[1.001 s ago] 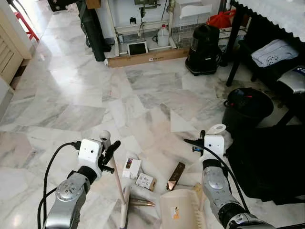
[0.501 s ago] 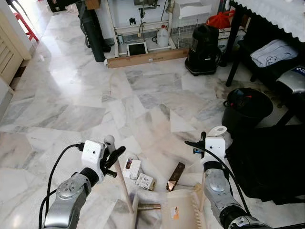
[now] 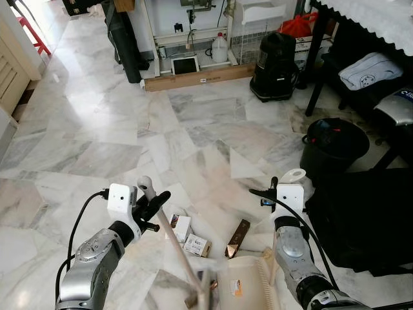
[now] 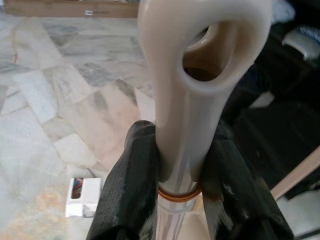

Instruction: Sweep floor

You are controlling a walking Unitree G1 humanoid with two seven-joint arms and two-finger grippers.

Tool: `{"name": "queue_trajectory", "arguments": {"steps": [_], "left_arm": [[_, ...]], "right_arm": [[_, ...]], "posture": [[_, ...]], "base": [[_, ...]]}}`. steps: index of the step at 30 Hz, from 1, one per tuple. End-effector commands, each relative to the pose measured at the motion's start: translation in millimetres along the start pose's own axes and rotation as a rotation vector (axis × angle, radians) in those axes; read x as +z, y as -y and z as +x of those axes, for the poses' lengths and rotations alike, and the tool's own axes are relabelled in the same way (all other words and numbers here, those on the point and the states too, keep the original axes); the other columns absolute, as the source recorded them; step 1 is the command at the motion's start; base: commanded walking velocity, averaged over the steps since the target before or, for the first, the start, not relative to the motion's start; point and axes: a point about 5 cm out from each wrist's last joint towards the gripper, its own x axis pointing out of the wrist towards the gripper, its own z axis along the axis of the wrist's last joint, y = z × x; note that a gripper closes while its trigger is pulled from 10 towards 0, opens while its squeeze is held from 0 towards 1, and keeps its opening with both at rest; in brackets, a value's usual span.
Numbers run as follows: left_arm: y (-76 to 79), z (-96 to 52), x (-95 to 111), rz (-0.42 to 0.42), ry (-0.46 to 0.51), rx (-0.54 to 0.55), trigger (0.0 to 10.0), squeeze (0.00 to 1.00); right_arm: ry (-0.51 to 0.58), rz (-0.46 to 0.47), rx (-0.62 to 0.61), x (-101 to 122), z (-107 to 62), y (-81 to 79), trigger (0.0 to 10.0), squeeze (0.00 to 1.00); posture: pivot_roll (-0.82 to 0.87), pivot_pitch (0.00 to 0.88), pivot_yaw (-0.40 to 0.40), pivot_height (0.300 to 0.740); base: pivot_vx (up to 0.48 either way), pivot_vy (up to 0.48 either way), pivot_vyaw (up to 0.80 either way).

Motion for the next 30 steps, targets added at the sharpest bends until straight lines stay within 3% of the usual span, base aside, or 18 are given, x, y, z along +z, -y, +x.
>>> {"name": "queue_trajectory", "arguments": {"steps": [1, 5, 10, 17, 19, 20, 23, 30], "left_arm": [[-3.7, -0.6, 5, -0.038, 0.02, 0.022, 10.0, 0.0], [-4.2, -0.2, 8, -0.041, 0.047, 0.045, 10.0, 0.0], [-8.6, -4.4, 27, 0.057, 0.116, 0.103, 10.0, 0.0], [-10.6, -6.5, 38, 0.15, 0.166, 0.143, 10.0, 0.0], [-14.7, -9.5, 38, 0.263, 0.211, 0.228, 10.0, 0.0], [-15.3, -10.4, 38, 0.277, 0.216, 0.242, 10.0, 0.0], [-18.2, -16.3, 38, 0.284, 0.25, 0.309, 10.0, 0.0], [-16.8, -19.9, 35, 0.234, 0.243, 0.297, 10.0, 0.0]], "right_arm": [[-0.121, 0.003, -0.002, -23, -13.5, -1.1, 10.0, 0.0], [-0.133, 0.003, 0.001, -26, -16.1, -1.7, 10.0, 0.0], [-0.136, 0.001, 0.013, -26, -17.4, -4.8, 10.0, 0.0], [-0.15, -0.004, 0.021, -29, -19.1, -4.3, 10.0, 0.0], [-0.154, -0.007, 0.011, -32, -21.1, -0.8, 10.0, 0.0], [-0.154, -0.008, 0.009, -32, -21.3, -0.1, 10.0, 0.0], [-0.156, -0.01, 0.001, -34, -22.3, 3.3, 10.0, 0.0], [-0.16, -0.016, 0.0, -35, -23.8, 5.1, 10.0, 0.0]], "posture": [[0.21, 0.118, 0.073, 0.74], [0.22, 0.111, 0.068, 0.74], [0.22, 0.102, 0.066, 0.74], [0.22, 0.094, 0.064, 0.74], [0.21, 0.081, 0.063, 0.74], [0.2, 0.081, 0.063, 0.74], [0.2, 0.077, 0.062, 0.74], [0.2, 0.07, 0.058, 0.74]], "base": [[0.0, 0.0, 0.0], [0.0, 0.0, 0.0], [0.0, 0.0, 0.0], [0.0, 0.0, 0.0], [0.0, 0.0, 0.0], [0.0, 0.0, 0.0], [0.0, 0.0, 0.0], [0.0, 0.0, 0.0]]}}
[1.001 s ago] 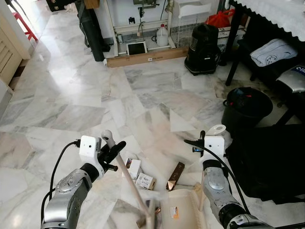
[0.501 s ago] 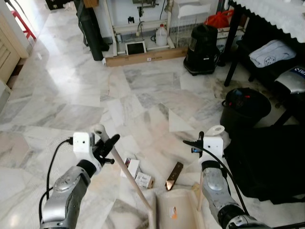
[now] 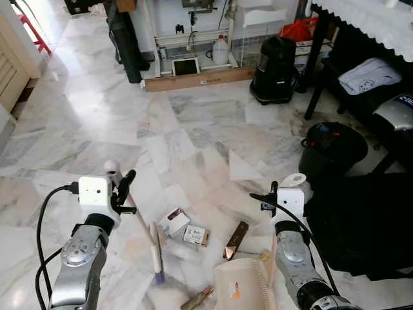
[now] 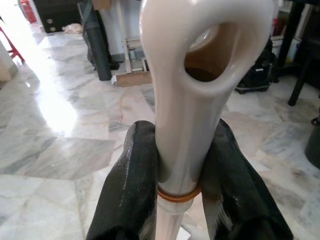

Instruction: Sweep floor

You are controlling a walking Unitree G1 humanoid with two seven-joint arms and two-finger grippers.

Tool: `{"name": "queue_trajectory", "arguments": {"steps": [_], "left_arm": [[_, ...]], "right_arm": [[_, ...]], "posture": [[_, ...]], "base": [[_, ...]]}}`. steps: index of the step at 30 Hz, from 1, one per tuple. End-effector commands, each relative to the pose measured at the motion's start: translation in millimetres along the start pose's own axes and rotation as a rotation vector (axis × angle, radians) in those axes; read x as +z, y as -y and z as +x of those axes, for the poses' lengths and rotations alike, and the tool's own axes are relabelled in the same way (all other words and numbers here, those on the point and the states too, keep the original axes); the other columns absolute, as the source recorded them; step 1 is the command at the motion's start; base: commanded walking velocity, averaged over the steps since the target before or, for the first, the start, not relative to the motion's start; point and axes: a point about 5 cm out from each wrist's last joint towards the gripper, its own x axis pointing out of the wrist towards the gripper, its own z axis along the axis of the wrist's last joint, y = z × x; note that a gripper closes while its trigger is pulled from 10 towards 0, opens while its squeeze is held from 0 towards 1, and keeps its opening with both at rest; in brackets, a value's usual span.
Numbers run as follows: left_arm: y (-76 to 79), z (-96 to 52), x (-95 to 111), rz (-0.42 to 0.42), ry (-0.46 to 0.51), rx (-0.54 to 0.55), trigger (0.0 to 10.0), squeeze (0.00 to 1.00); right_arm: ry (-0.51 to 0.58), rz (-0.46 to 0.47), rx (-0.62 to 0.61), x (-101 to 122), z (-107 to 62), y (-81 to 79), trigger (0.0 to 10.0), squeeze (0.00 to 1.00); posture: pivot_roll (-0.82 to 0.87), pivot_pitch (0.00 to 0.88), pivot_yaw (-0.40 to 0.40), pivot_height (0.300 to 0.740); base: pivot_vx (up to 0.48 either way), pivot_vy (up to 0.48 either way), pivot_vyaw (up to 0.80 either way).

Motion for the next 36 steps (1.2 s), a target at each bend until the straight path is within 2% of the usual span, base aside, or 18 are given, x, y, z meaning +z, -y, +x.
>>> {"name": "queue_trajectory", "arguments": {"steps": [1, 4, 5, 8, 11, 15, 16, 18, 21, 22, 24, 28, 31, 32, 36], "left_arm": [[2.3, -1.2, 6, -0.013, 0.018, -0.021, 10.0, 0.0], [2.1, -2.3, 2, 0.02, 0.001, -0.027, 10.0, 0.0], [0.7, -3.2, -3, 0.066, -0.038, -0.036, 10.0, 0.0], [-0.1, -4.0, -11, 0.11, -0.1, -0.069, 10.0, 0.0], [-1.4, -5.1, -22, 0.248, -0.176, -0.122, 10.0, 0.0], [-1.1, -3.5, -24, 0.342, -0.198, -0.135, 10.0, 0.0], [0.1, -3.6, -29, 0.401, -0.24, -0.154, 10.0, 0.0], [1.2, -4.8, -36, 0.419, -0.292, -0.174, 10.0, 0.0], [3.5, -8.2, -49, 0.381, -0.383, -0.214, 10.0, 0.0], [4.7, -8.4, -52, 0.339, -0.405, -0.226, 10.0, 0.0], [5.1, -8.0, -52, 0.324, -0.406, -0.226, 10.0, 0.0], [3.1, 6.9, -46, 0.142, -0.307, -0.145, 10.0, 0.0], [1.0, 12.7, -44, 0.098, -0.273, -0.106, 10.0, 0.0], [0.2, 17.0, -39, 0.069, -0.234, -0.085, 10.0, 0.0], [7.0, 24.4, -32, 0.003, -0.174, -0.1, 10.0, 0.0]], "right_arm": [[-0.134, -0.014, -0.002, -26, -15.5, 2.7, 10.0, 0.0], [-0.136, -0.014, 0.0, -27, -16.2, 2.1, 10.0, 0.0], [-0.137, -0.014, 0.001, -27, -16.6, 1.7, 10.0, 0.0], [-0.139, -0.014, 0.003, -28, -17.0, 1.3, 10.0, 0.0], [-0.139, -0.014, 0.004, -27, -16.8, 0.6, 10.0, 0.0], [-0.138, -0.012, 0.002, -26, -15.7, 0.4, 10.0, 0.0], [-0.135, -0.011, 0.001, -25, -14.9, 0.4, 10.0, 0.0], [-0.134, -0.01, 0.001, -25, -14.4, 0.2, 10.0, 0.0], [-0.134, -0.009, 0.001, -24, -13.8, -0.2, 10.0, 0.0], [-0.135, -0.008, 0.0, -24, -13.7, -0.4, 10.0, 0.0], [-0.135, -0.007, 0.0, -24, -13.6, -0.5, 10.0, 0.0], [-0.134, -0.005, -0.002, -23, -13.0, -1.0, 10.0, 0.0], [-0.13, -0.004, -0.003, -23, -12.5, -1.1, 10.0, 0.0], [-0.127, -0.003, -0.004, -22, -12.2, -1.1, 10.0, 0.0], [-0.125, -0.003, -0.008, -22, -11.7, 0.8, 10.0, 0.0]], "posture": [[0.2, 0.07, 0.057, 0.74], [0.2, 0.066, 0.056, 0.74], [0.2, 0.063, 0.056, 0.74], [0.21, 0.062, 0.056, 0.74], [0.21, 0.062, 0.056, 0.74], [0.21, 0.066, 0.058, 0.74], [0.21, 0.069, 0.059, 0.74], [0.21, 0.071, 0.059, 0.74], [0.21, 0.077, 0.061, 0.74], [0.21, 0.078, 0.062, 0.74], [0.21, 0.078, 0.062, 0.74], [0.2, 0.087, 0.063, 0.74], [0.2, 0.091, 0.062, 0.74], [0.19, 0.094, 0.062, 0.74], [0.18, 0.101, 0.06, 0.74]], "base": [[0.0, 0.0, 0.0], [0.0, 0.0, 0.0], [0.0, 0.0, 0.0], [0.0, 0.0, 0.0], [0.0, 0.0, 0.0], [0.0, 0.0, 0.0], [0.0, 0.0, 0.0], [0.0, 0.0, 0.0], [0.0, 0.0, 0.0], [0.0, 0.0, 0.0], [0.0, 0.0, 0.0], [0.0, 0.0, 0.0], [0.0, 0.0, 0.0], [0.0, 0.0, 0.0], [0.0, 0.0, 0.0]]}}
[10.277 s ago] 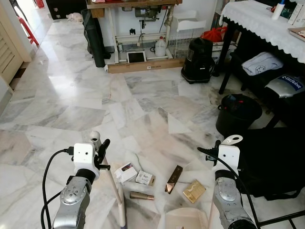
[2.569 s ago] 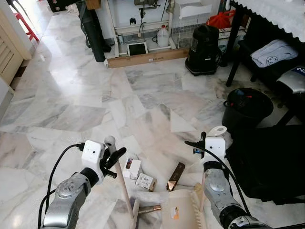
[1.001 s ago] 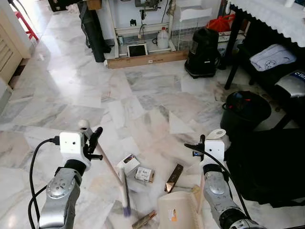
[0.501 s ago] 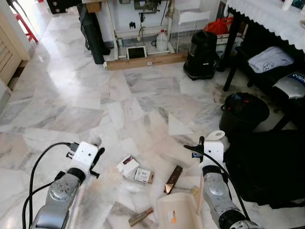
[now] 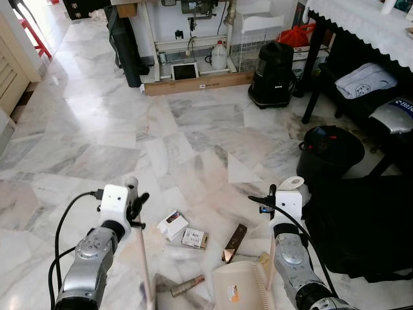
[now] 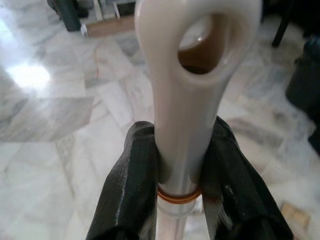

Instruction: Sweep floor

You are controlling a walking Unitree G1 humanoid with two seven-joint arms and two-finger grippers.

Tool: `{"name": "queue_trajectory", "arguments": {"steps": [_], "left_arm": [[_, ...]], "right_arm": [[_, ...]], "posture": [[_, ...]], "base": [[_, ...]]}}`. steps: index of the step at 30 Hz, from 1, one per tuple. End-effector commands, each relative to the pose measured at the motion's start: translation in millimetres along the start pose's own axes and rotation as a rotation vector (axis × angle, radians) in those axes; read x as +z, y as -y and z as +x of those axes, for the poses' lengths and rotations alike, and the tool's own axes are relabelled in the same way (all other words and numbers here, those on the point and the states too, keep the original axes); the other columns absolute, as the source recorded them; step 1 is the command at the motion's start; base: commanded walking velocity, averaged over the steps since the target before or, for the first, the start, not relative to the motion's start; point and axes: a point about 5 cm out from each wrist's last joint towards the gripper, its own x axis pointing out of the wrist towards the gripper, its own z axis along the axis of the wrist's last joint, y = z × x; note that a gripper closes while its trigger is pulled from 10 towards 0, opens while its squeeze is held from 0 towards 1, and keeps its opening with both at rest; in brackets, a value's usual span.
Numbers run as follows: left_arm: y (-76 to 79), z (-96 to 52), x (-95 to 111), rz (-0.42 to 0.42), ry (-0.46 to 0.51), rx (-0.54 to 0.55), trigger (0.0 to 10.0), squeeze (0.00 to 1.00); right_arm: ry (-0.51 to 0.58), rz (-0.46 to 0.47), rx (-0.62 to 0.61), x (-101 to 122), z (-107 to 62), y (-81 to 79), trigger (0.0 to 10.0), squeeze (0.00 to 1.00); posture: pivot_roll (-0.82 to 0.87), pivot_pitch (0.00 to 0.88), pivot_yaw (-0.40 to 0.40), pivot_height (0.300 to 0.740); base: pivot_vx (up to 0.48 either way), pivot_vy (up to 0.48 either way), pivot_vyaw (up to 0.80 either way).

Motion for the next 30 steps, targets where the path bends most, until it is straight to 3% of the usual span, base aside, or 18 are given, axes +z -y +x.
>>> {"name": "queue_trajectory", "arguments": {"steps": [1, 8, 12, 14, 21, 27, 30], "left_arm": [[1.9, 3.9, 7, -0.04, 0.041, -0.02, 10.0, 0.0], [7.7, 8.4, 1, -0.157, 0.008, -0.1, 10.0, 0.0], [12.0, 10.0, 0, -0.194, -0.026, -0.17, 10.0, 0.0], [13.5, 8.6, 1, -0.174, -0.036, -0.194, 10.0, 0.0], [2.1, 6.9, 26, -0.168, 0.119, -0.098, 10.0, 0.0], [1.9, 4.6, 29, -0.134, 0.132, -0.084, 10.0, 0.0], [-2.2, 0.7, 37, -0.118, 0.186, -0.037, 10.0, 0.0]], "right_arm": [[-0.111, -0.008, -0.012, -20, -10.1, 3.3, 10.0, 0.0], [-0.114, -0.012, -0.012, -21, -10.3, 4.4, 10.0, 0.0], [-0.118, -0.012, -0.009, -21, -10.3, 3.9, 10.0, 0.0], [-0.117, -0.012, -0.007, -21, -10.6, 3.2, 10.0, 0.0], [-0.126, -0.013, 0.005, -22, -11.4, -0.7, 10.0, 0.0], [-0.126, -0.012, 0.011, -22, -11.7, -2.7, 10.0, 0.0], [-0.125, -0.012, 0.012, -22, -12.2, -2.4, 10.0, 0.0]], "posture": [[0.18, 0.101, 0.06, 0.74], [0.18, 0.107, 0.058, 0.74], [0.18, 0.108, 0.058, 0.74], [0.18, 0.109, 0.058, 0.74], [0.18, 0.109, 0.056, 0.74], [0.18, 0.103, 0.056, 0.74], [0.18, 0.097, 0.055, 0.74]], "base": [[0.0, 0.0, 0.0], [0.0, 0.0, 0.0], [0.0, 0.0, 0.0], [0.0, 0.0, 0.0], [0.0, 0.0, 0.0], [0.0, 0.0, 0.0], [0.0, 0.0, 0.0]]}}
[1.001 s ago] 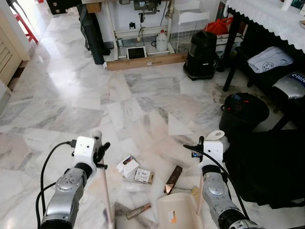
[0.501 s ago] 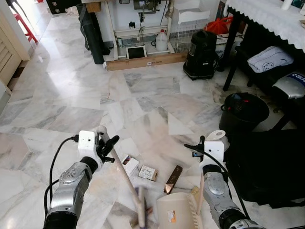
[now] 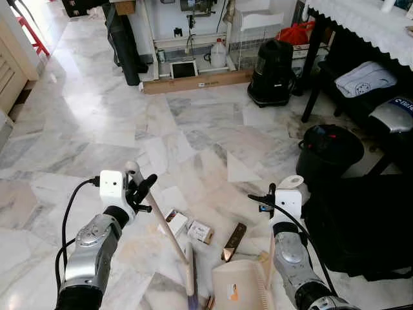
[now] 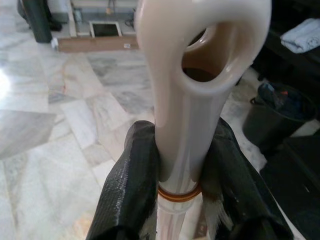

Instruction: Sweep floor

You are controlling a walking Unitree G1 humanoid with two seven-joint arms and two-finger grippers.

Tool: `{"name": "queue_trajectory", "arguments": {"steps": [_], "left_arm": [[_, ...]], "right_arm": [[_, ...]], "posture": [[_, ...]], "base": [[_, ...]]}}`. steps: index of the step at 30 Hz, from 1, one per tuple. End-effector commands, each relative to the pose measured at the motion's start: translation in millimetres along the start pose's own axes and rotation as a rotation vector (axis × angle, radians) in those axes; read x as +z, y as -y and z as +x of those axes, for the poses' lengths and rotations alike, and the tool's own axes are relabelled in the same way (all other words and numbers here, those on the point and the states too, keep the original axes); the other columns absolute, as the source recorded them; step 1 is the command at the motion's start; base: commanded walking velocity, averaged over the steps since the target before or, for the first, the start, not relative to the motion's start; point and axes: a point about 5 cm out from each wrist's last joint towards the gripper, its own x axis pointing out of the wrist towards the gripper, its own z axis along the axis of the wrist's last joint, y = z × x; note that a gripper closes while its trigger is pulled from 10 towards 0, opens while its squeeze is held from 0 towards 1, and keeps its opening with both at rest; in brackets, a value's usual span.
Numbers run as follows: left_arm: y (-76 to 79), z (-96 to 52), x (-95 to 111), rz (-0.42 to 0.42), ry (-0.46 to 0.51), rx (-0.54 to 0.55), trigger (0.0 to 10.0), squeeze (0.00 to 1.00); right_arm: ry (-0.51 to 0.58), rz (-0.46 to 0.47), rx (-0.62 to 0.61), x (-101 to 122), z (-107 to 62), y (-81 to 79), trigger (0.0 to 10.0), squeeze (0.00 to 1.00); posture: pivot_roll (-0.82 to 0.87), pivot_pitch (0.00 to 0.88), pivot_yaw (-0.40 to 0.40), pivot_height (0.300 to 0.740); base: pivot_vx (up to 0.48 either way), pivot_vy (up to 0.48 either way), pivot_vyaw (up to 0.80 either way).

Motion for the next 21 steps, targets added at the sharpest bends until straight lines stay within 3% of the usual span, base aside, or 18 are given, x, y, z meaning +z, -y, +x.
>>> {"name": "queue_trajectory", "arguments": {"steps": [1, 5, 8, 21], "left_arm": [[-5.5, -4.1, 17, 0.034, 0.089, 0.045, 10.0, 0.0], [-5.5, -8.9, 17, 0.158, 0.07, 0.031, 10.0, 0.0], [-6.1, -11.3, 14, 0.174, 0.055, 0.029, 10.0, 0.0], [1.0, -19.8, -3, 0.138, 0.021, -0.011, 10.0, 0.0]], "right_arm": [[-0.129, -0.018, 0.006, -24, -13.3, 0.5, 10.0, 0.0], [-0.135, -0.023, 0.006, -27, -15.8, 2.6, 10.0, 0.0], [-0.138, -0.024, 0.006, -29, -17.3, 3.1, 10.0, 0.0], [-0.136, -0.025, 0.003, -28, -16.2, 4.5, 10.0, 0.0]], "posture": [[0.19, 0.095, 0.055, 0.74], [0.19, 0.089, 0.053, 0.74], [0.19, 0.087, 0.054, 0.74], [0.19, 0.076, 0.049, 0.74]], "base": [[0.0, 0.0, 0.0], [0.0, 0.0, 0.0], [0.0, 0.0, 0.0], [0.0, 0.0, 0.0]]}}
